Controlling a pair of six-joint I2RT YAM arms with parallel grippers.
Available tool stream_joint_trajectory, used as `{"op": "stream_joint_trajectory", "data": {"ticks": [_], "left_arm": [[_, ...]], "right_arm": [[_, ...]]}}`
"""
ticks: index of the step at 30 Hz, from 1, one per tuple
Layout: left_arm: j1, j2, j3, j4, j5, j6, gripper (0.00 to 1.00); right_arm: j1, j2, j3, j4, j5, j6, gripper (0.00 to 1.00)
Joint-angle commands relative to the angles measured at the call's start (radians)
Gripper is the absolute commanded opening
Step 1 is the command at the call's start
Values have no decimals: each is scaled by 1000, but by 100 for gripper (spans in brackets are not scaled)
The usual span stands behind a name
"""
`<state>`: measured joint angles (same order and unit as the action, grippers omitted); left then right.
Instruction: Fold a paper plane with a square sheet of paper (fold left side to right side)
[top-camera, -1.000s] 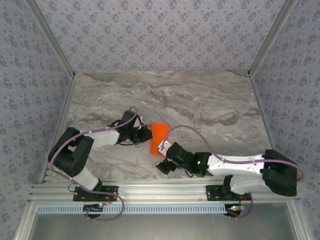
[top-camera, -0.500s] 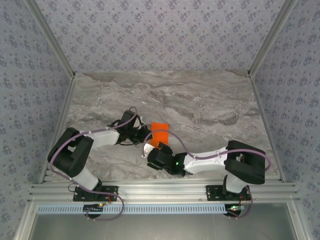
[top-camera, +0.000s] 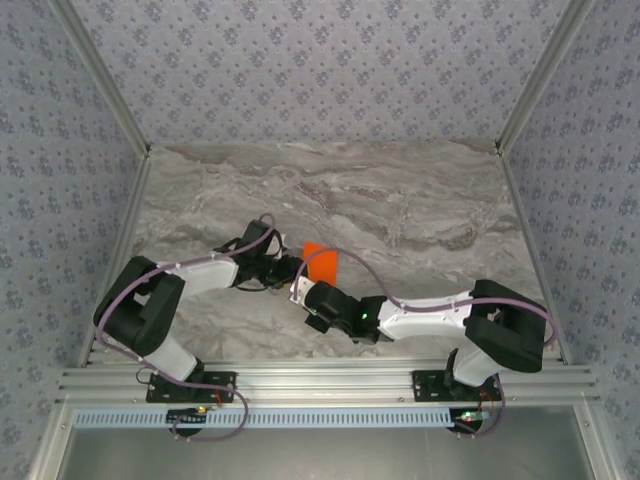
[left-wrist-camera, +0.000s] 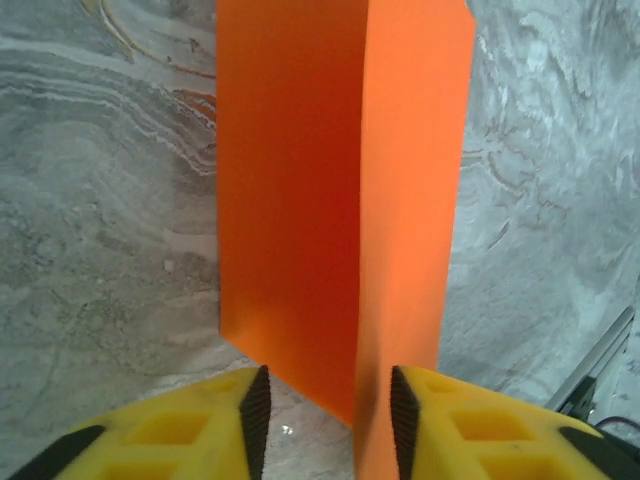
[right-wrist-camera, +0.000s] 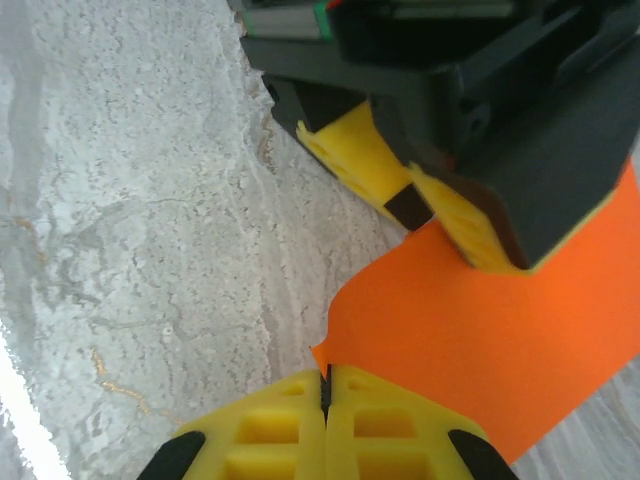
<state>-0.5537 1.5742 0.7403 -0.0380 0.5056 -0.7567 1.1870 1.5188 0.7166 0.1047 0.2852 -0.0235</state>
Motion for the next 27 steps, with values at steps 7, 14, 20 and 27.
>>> {"op": "stream_joint_trajectory", "data": {"ticks": [7,14,20,27], "left_arm": [[28,-94,128,-111,-11,120,36],[17,110,250,-82,89,156,24],[0,291,374,-110,123,192,19],[-13,389,414,-153,100,226,15]], "right_arm": [[-111,-15,-31,-12,-313,66,0],[-172,-3,-37,16,-422,104,0],[-225,16,-32,30,-503,149,0],[-316,44,-42,63,-638,232,0]]}}
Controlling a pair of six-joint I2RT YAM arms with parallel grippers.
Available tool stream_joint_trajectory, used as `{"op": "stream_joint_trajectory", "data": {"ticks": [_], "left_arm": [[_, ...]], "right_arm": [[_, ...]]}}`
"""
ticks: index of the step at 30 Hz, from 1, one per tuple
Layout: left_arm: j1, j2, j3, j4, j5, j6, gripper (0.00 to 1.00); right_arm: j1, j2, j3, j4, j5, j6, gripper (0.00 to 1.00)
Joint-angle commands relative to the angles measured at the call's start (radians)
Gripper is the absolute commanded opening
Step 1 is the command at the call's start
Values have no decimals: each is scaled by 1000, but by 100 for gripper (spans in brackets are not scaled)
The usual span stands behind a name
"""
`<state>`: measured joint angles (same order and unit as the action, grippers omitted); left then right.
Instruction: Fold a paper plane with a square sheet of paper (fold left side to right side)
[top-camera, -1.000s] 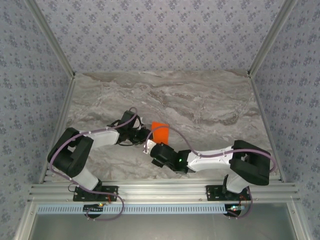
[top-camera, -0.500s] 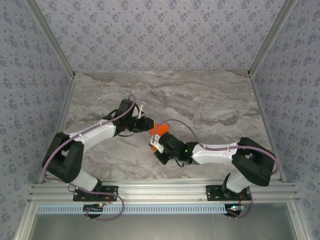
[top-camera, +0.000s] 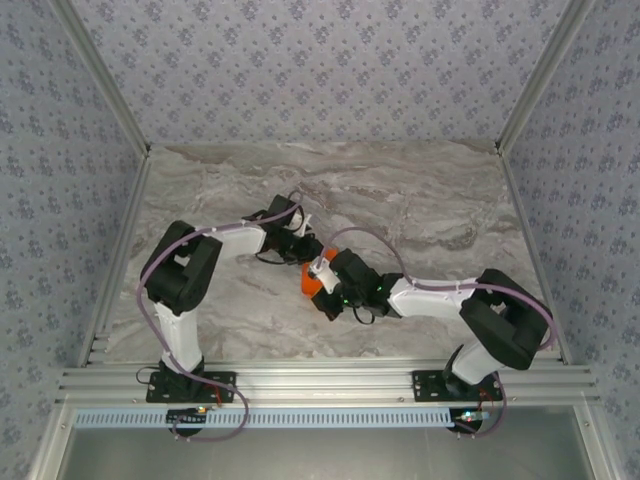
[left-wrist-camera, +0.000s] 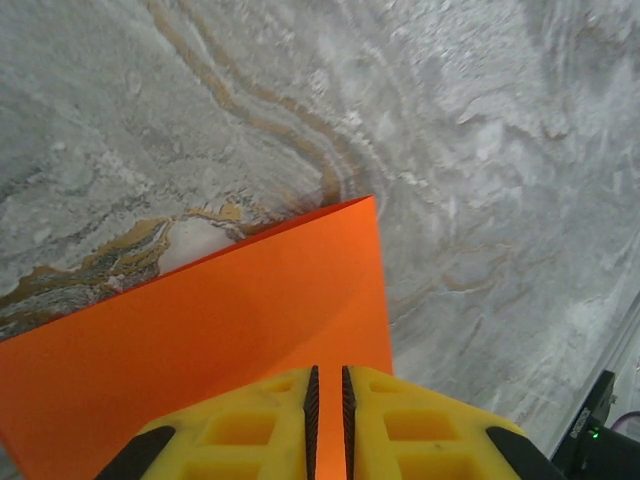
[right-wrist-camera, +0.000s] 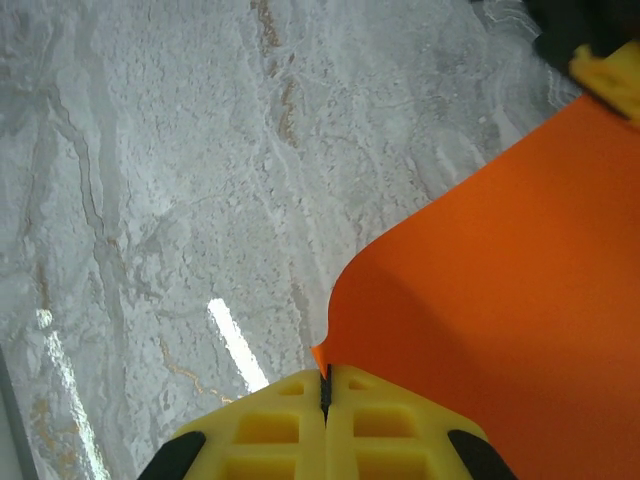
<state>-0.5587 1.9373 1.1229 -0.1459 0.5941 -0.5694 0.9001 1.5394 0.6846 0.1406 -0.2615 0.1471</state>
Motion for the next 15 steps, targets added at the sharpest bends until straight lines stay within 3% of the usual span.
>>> {"op": "stream_joint_trajectory", "data": {"ticks": [1,15], "left_arm": [[-9,34,31,-47,9,42,14],[-18,77,19,-62,-31,55,11]], "right_arm": [[-46,28,-9,29,-111,72,0],[-181,84,15,-41,-138,168,0]]}}
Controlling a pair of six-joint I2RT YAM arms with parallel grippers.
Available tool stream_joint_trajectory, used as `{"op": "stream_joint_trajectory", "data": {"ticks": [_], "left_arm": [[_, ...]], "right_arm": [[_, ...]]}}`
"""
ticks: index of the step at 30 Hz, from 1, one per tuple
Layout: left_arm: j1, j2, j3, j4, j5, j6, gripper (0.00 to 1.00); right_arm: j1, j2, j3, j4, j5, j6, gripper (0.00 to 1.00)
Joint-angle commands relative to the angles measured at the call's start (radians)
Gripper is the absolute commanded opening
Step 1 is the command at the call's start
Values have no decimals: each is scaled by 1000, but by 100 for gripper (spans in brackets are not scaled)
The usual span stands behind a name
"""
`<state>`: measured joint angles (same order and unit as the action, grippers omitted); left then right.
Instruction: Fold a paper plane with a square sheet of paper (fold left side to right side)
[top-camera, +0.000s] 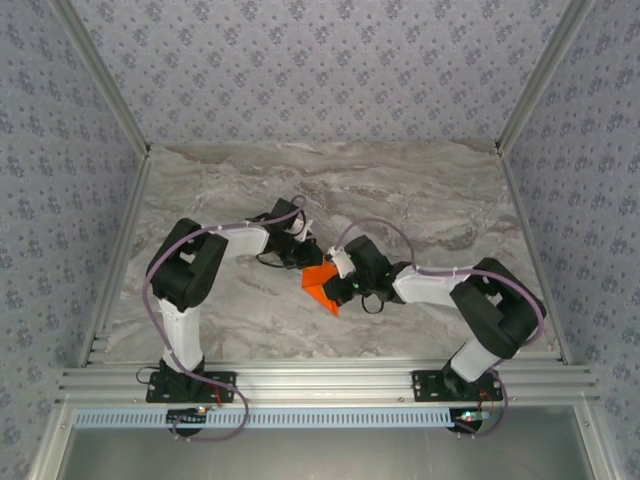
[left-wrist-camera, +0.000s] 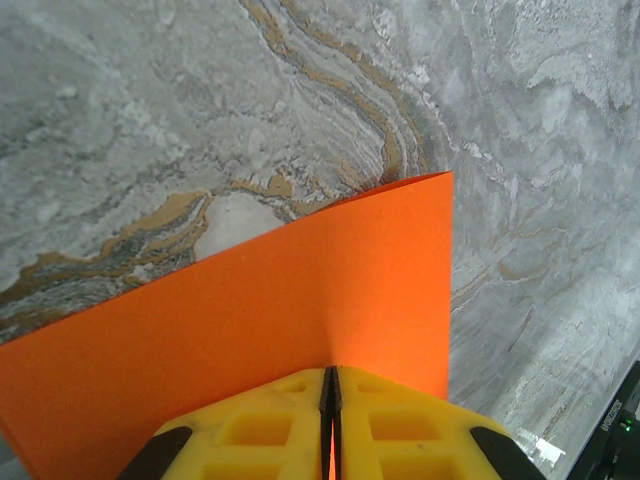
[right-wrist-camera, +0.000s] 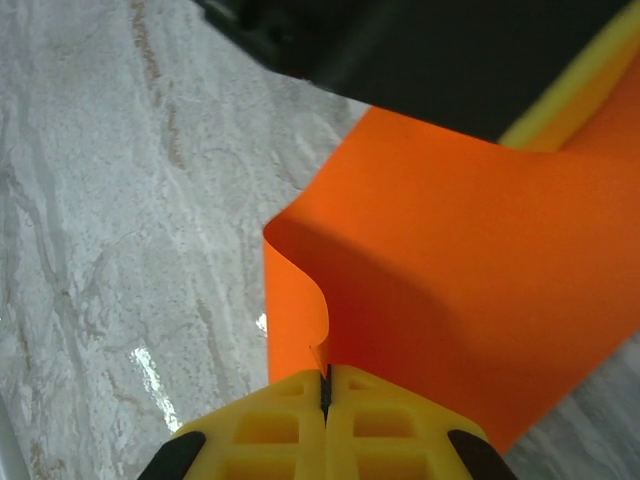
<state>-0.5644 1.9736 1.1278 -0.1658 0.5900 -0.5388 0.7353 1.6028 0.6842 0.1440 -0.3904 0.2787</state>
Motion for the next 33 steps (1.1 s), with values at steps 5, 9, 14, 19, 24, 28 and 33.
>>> {"op": "stream_joint_trajectory", "data": {"ticks": [5,9,14,19,24,28,33], "left_arm": [[-13,39,16,-44,-30,25,11],[-14,41,15,-44,-32,25,11],[-13,44,15,-44,-30,25,10],[-14,43,14,-43,-34,23,10],[-15,44,15,-44,-34,23,10],[-14,42,14,-43,-35,23,10],[-15,43,13,-43,-35,23,10]], "right_arm": [[-33,41,26,-61,-13,40,0],[-38,43,25,-63,6,47,0],[-46,46,26,-59,13,59,0],[-50,51,28,-69,25,57,0],[-51,55,33,-76,28,58,0],[-53,62,38,-84,35,58,0],[-54,70,43,-83,36,62,0]]}}
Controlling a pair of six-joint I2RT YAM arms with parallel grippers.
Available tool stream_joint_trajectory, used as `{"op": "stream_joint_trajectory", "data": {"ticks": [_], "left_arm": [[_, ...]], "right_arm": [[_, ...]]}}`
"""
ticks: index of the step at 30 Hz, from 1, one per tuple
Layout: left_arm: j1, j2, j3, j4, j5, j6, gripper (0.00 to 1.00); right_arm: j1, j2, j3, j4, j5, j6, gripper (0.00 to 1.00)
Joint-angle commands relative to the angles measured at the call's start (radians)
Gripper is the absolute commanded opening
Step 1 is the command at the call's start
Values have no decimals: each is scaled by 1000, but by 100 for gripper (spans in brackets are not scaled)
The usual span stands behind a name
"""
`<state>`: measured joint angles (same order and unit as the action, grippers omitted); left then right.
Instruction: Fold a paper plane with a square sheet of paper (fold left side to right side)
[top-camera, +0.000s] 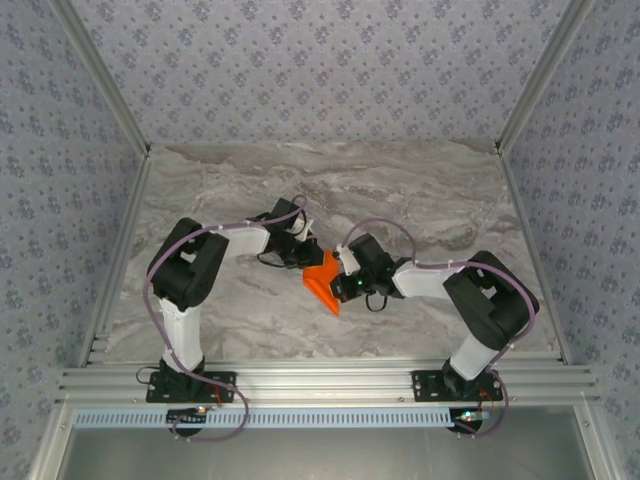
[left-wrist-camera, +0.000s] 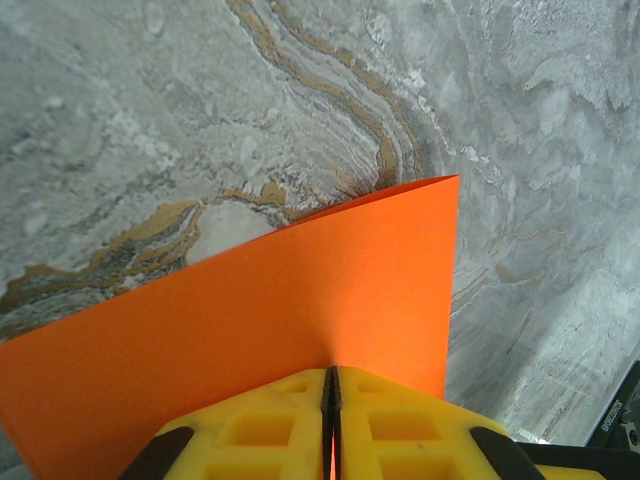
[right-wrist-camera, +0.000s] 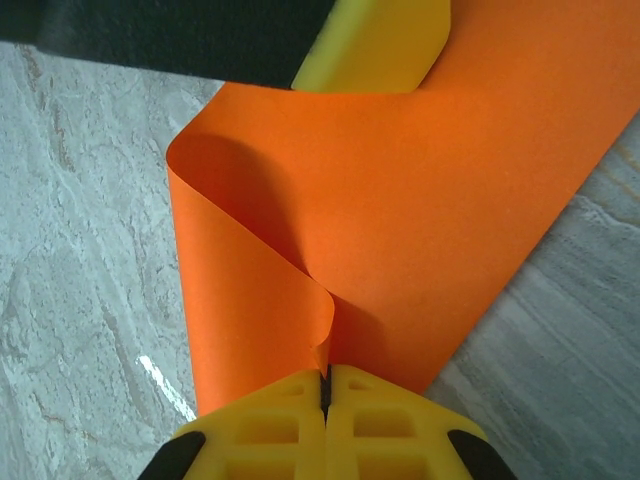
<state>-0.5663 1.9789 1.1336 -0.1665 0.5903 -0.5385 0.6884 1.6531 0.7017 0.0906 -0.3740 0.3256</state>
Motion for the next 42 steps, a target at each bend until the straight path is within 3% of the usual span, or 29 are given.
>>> {"op": "stream_joint_trajectory", "data": {"ticks": [1,15,25,28,34,42], "left_arm": [[-13,38,7,-42,-37,23,10],[-15,18,11,-45,-33,25,12],[19,-79,156,-198,-50,88,27],[50,-132,172,-234,-69,103,27],[37,-258,21,-156,-23,55,15],[-68,-309,-187,47,-2,-71,12]], "right_arm": [[-6,22,27,-28,20,14,0],[-3,42,9,-59,28,29,0],[6,61,-8,-127,55,53,0],[6,61,-2,-142,56,48,0],[8,62,8,-150,52,38,0],[12,66,16,-156,49,33,0]]}}
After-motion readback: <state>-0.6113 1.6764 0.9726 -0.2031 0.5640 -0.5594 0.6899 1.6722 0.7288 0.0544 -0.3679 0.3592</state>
